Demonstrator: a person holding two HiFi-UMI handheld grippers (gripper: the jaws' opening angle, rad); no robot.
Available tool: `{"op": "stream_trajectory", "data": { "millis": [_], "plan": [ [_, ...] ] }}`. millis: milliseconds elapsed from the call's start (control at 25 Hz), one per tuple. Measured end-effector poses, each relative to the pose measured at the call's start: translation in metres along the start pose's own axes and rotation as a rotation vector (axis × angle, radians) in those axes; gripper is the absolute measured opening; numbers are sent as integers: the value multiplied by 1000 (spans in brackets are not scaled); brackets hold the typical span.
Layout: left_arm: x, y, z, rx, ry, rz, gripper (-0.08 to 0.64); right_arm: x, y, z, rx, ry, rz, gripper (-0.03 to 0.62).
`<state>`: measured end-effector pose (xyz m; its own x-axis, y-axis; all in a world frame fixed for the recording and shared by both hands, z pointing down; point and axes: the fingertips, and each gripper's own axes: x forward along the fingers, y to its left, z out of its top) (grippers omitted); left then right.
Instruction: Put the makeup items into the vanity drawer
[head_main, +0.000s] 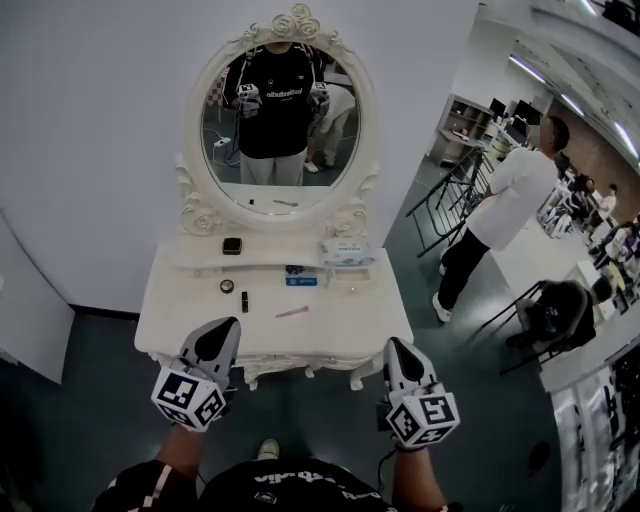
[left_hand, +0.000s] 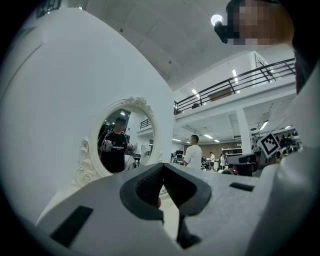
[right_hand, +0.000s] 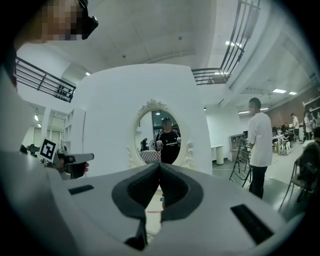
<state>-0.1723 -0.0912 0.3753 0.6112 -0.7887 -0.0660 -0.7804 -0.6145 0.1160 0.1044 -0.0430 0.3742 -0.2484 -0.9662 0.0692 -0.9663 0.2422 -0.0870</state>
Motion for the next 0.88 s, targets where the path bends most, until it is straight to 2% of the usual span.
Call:
{"op": "stream_trajectory", "data": {
  "millis": [240,680,880],
  "plan": [
    [12,-24,-5,-36,-2,16,5,-1,-27,9,1,-14,36,3],
    [28,-71,4,43,-9,60,5,-15,-66,8,6,-26,89,3],
    [41,-79,-3,55,24,43,5,-10,-77,5,24,-18,95,3]
  ]
}}
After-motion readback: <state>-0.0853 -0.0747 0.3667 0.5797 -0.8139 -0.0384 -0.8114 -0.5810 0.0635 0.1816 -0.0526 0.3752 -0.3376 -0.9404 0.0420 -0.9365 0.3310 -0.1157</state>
